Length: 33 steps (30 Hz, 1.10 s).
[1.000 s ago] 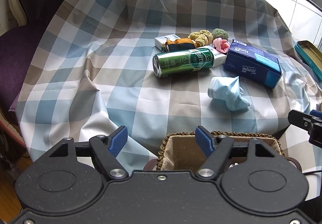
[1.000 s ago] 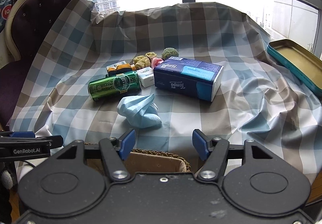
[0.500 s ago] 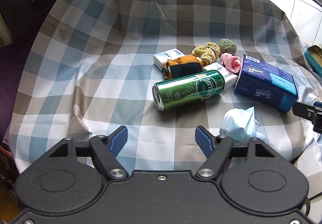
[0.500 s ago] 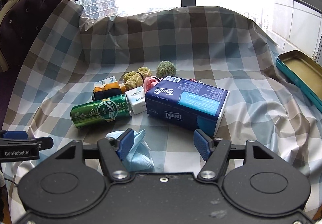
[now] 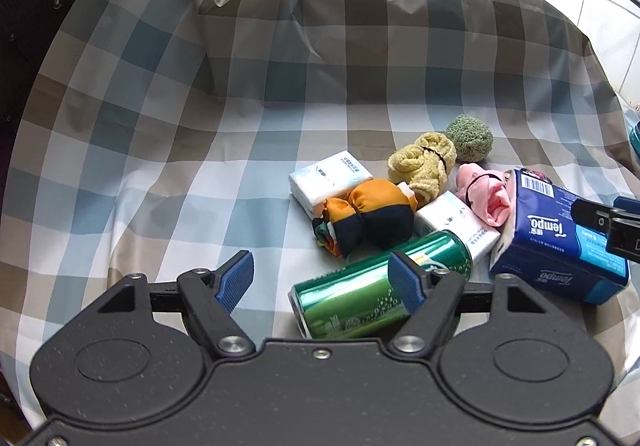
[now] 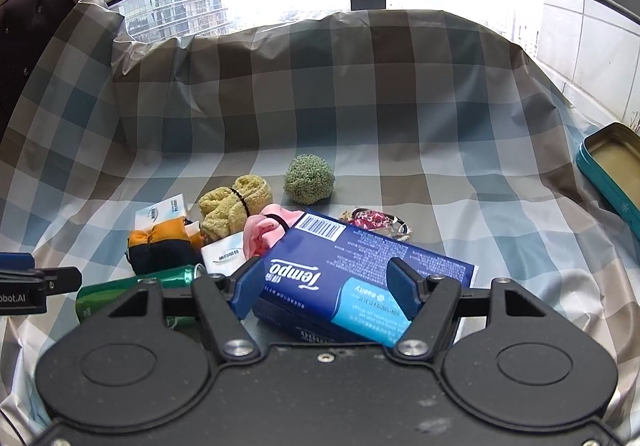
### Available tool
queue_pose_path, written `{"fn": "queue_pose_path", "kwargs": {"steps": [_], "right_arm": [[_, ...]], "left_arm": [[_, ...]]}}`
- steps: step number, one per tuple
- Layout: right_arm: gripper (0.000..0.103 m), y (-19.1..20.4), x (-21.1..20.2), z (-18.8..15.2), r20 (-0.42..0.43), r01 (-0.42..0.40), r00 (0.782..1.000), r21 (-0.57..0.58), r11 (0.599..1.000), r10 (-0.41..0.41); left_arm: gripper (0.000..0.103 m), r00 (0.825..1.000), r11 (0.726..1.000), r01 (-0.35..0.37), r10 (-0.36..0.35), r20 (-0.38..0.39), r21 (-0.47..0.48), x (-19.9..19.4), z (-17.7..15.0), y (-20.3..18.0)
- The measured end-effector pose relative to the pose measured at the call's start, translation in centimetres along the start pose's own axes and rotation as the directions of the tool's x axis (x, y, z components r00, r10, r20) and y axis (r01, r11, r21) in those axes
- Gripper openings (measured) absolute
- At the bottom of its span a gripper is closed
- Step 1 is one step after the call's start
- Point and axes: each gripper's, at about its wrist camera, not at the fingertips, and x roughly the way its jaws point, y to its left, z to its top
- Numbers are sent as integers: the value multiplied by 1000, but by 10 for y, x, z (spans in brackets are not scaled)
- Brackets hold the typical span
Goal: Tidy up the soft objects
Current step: 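Move left tool toward the white tissue pack while right tool approaches the green sponge ball, then close right tool on the green sponge ball while left tool closes on the white tissue pack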
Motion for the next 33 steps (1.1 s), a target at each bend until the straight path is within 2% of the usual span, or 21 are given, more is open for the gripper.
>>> {"fn": "queue_pose_path", "kwargs": {"steps": [5,10,16,19,22,31,33], "right_arm": [[71,1,49,41,7,3,1000,-24,1000,-3],[72,4,109,78,-51,-27,998,-9,1000,27],[78,5,175,103,-96,-52,994,32,998,55],[78,4,203,107,-102,-37,994,34,999,40],[78,0,224,109,-146,-41,988,64,997,50],[76,1,242,97,-194,-38,980,55,998,48],[76,4,243,96,-187,-11,982,40,999,19]], "left_arm": [[70,999,1000,11,-12,-31,-29,32,31,4],[70,998,997,18,-23,-66,-78,67,57,11],[70,994,994,8,-20,-109,-109,105,67,14],[70,994,994,6,-18,-110,-107,113,66,14],[70,994,995,4,-15,-112,-98,119,67,11],[70,993,994,16,-28,-111,-106,126,70,4],[70,992,994,13,-25,-120,-106,129,70,3]]}}
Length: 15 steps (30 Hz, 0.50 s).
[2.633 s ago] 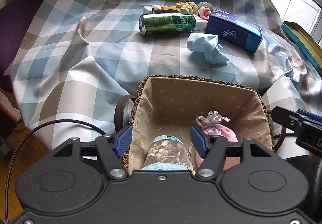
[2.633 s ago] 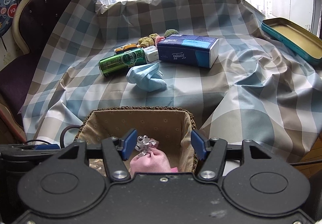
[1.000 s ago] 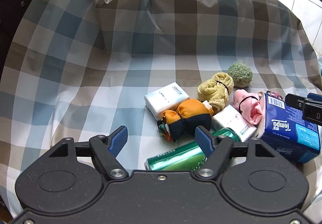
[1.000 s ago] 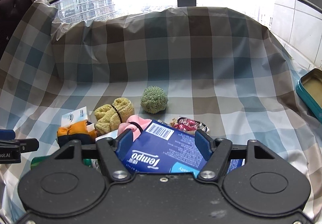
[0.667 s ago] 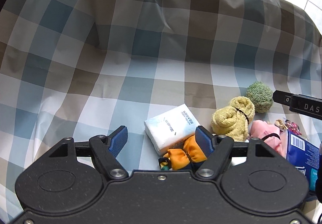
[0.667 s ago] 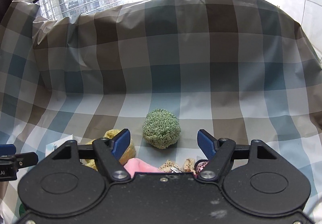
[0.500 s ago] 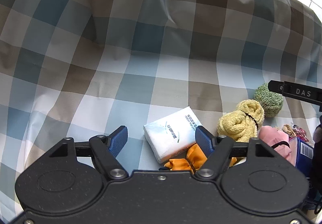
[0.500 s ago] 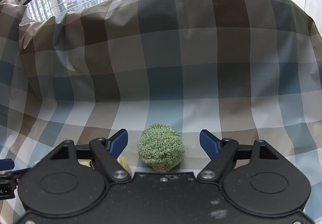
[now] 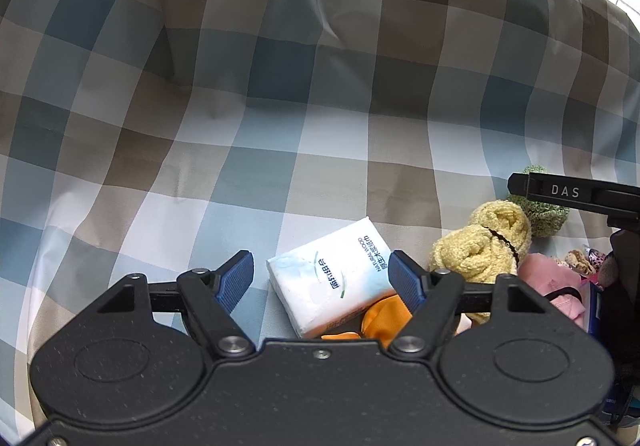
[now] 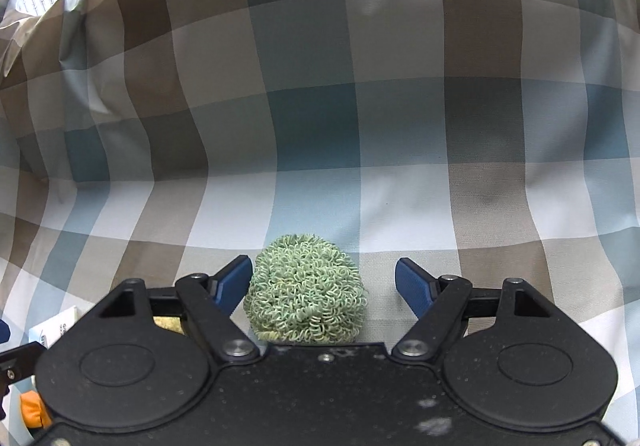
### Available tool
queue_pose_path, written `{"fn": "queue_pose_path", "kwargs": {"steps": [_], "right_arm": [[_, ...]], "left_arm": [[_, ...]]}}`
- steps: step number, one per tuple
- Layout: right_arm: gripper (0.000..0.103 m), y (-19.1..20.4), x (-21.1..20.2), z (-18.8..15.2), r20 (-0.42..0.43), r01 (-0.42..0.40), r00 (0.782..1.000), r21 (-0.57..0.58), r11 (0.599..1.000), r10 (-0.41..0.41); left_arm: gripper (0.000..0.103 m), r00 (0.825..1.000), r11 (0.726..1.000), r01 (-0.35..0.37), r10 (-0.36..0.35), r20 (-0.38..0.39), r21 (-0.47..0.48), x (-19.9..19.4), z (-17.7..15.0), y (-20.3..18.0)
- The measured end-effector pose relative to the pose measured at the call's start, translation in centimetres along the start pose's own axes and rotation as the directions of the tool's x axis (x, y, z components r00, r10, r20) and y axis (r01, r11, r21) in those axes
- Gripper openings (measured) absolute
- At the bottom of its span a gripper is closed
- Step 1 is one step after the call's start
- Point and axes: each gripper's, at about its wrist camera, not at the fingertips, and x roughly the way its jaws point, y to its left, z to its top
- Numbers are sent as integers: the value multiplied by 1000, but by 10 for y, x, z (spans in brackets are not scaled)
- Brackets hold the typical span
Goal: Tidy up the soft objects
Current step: 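Close right tool on the green sponge ball while left tool closes on the white tissue pack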
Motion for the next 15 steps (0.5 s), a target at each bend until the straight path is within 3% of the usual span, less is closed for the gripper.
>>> {"fn": "queue_pose_path", "kwargs": {"steps": [4,6,11,13,15], "right_arm": [[68,18,0,-5,29,52,998,-97,994,-49],[56,23,0,-8,34,64,998,-121,991,-60],[52,19,-1,-8,40,55,998,-101,993,-51],[52,18,-2,-9,50,55,998,-97,994,-50],[51,17,-4,-9,60,62,997,-83,995,-57]], "left_arm": [[70,1000,1000,-2,2,-18,-23,8,1,2],[70,1000,999,-1,0,-16,-32,10,3,2],[71,1000,999,9,-9,3,-39,8,8,-1],[83,1000,999,-1,1,5,-33,11,9,-4],[83,1000,1000,-6,6,-1,-29,15,9,-6]]}}
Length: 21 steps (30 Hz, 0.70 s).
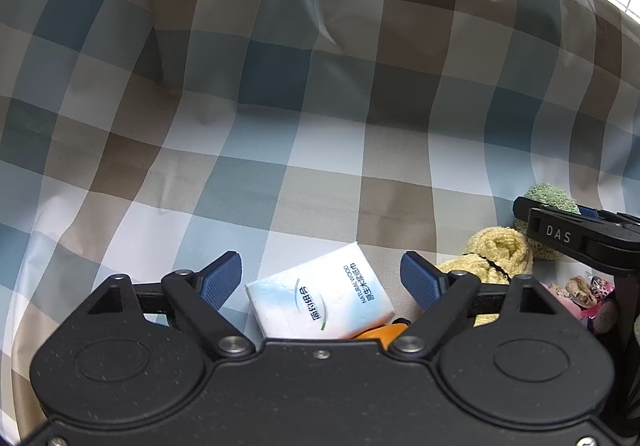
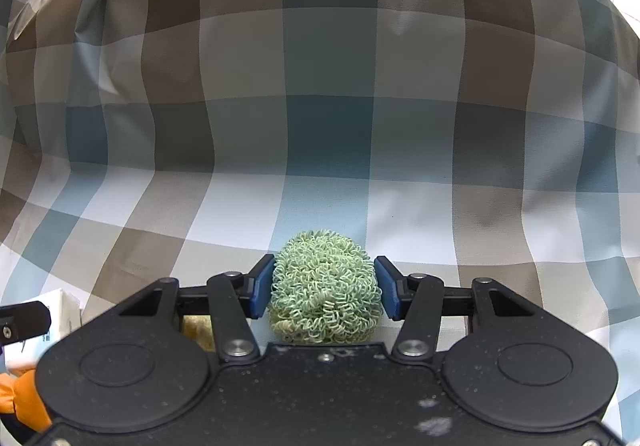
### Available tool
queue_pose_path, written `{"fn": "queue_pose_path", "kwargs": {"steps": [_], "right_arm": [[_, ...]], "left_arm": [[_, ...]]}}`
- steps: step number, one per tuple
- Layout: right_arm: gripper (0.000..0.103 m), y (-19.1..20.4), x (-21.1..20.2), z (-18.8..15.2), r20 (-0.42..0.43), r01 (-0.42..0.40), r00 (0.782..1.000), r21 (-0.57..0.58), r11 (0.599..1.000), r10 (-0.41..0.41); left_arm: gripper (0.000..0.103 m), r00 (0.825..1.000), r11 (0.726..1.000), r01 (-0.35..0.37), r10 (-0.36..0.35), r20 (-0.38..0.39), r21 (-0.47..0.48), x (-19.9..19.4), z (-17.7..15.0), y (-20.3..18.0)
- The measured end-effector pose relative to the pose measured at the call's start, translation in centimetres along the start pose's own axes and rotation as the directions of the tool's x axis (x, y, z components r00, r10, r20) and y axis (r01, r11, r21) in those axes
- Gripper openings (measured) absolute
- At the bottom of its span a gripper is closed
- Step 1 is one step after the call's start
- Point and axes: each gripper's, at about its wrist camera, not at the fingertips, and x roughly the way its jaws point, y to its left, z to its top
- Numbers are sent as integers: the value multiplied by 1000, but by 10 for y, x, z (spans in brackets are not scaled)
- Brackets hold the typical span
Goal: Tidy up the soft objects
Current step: 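Close right tool on the green sponge ball while left tool closes on the white tissue pack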
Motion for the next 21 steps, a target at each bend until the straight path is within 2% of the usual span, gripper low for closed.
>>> {"fn": "queue_pose_path", "kwargs": {"steps": [3,9,14,21], "right_arm": [[51,-3,-3,-1,17,6,1000,21,1000,-6],[50,-7,-7,-2,47,5,999,45,999,-7],[50,-9,-9,-3,63,4,998,57,998,-7],[50,-10,-8,-2,62,5,998,64,998,-9]], "left_arm": [[83,1000,1000,-3,3,-23,3,8,-1,-4],[83,997,998,-63,64,-34,22,18,-5,-5],[83,997,997,-65,63,-44,-36,16,-4,6],[83,994,997,-81,81,-70,-1,23,-4,-3]]}}
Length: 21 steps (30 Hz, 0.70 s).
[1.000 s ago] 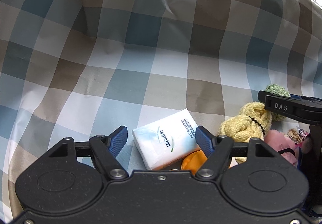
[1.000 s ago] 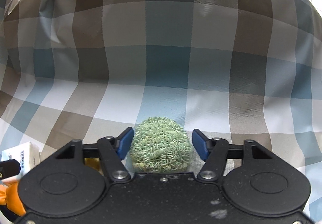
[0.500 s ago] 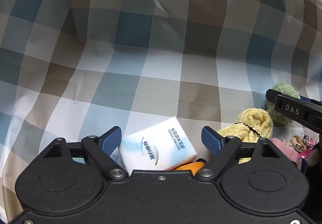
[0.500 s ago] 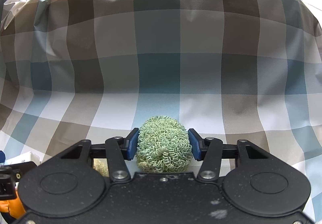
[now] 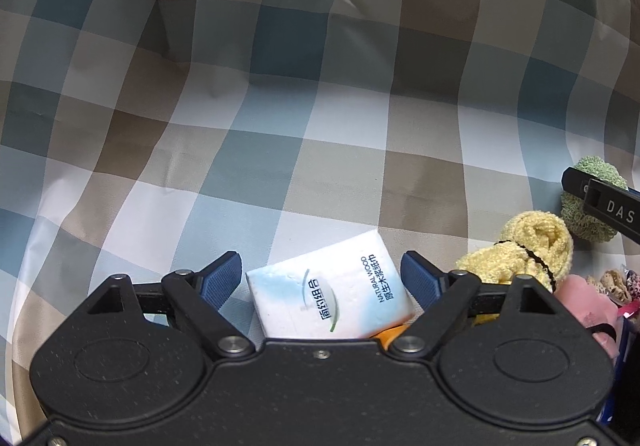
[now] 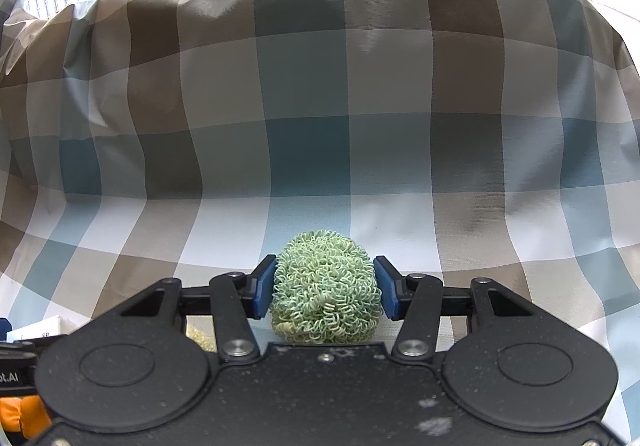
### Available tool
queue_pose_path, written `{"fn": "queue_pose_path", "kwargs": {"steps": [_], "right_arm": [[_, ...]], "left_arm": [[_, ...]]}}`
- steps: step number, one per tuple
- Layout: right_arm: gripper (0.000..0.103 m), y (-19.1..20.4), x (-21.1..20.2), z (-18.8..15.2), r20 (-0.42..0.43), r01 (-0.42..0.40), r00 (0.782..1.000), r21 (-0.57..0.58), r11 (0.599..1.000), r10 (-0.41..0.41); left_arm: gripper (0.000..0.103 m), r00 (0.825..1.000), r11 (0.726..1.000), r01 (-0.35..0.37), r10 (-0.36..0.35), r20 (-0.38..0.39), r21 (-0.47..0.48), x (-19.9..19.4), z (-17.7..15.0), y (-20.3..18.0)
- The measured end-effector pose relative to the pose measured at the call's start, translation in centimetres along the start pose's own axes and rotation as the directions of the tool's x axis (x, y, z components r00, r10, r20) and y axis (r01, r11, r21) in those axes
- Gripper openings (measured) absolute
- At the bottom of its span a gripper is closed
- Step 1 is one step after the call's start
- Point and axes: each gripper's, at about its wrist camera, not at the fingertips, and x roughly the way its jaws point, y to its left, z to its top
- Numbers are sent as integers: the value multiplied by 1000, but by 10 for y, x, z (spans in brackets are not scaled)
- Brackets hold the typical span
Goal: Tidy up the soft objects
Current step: 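Close right tool on the green sponge ball while left tool closes on the white tissue pack, then lift and carry the tissue pack with left tool while right tool carries the sponge ball to the basket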
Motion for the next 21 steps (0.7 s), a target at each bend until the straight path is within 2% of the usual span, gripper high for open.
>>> {"fn": "queue_pose_path", "kwargs": {"steps": [6,9,15,21], "right_arm": [[50,-1,-1,0,8,-2,1000,6,1000,2],[50,-3,-2,-1,15,-5,1000,15,1000,5],[50,-6,-4,0,33,-20,999,33,999,18],[50,-7,-8,0,59,-37,998,36,999,35]], "left_arm": [[79,998,1000,26,-26,-48,-5,14,-2,1],[78,998,998,49,-49,-24,-32,10,-1,6],[77,999,1000,23,-23,35,-14,-7,-2,10],[77,994,1000,11,-10,112,-12,-40,-11,26]]}}
